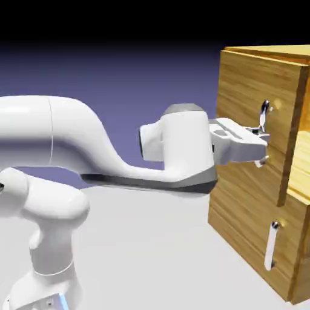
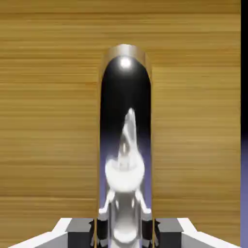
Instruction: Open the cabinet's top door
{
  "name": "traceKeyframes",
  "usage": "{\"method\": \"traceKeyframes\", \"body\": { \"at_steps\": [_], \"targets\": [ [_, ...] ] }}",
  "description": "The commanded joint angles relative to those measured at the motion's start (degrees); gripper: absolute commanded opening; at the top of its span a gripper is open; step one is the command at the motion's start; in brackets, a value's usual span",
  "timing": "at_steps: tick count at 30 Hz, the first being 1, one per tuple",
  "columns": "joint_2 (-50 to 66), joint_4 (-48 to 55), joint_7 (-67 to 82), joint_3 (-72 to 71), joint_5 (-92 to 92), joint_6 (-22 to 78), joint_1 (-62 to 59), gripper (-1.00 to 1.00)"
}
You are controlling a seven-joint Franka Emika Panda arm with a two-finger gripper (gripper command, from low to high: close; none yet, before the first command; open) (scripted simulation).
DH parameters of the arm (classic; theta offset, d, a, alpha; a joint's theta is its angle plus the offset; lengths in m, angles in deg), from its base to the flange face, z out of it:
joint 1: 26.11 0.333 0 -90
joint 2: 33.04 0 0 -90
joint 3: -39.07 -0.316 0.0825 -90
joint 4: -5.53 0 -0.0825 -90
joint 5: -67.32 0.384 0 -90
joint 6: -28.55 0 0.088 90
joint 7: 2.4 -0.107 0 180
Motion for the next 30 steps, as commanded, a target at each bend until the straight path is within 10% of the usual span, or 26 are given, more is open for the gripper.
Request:
{"method": "traceKeyframes", "body": {
  "at_steps": [1,30],
  "targets": [
    [0.05,-1.45,0.00,-1.70,1.16,0.85,-2.08,-1.00],
    [-13.54,-25.90,-0.24,-59.54,44.42,-1.61,-60.62,-1.00]
  ]
}}
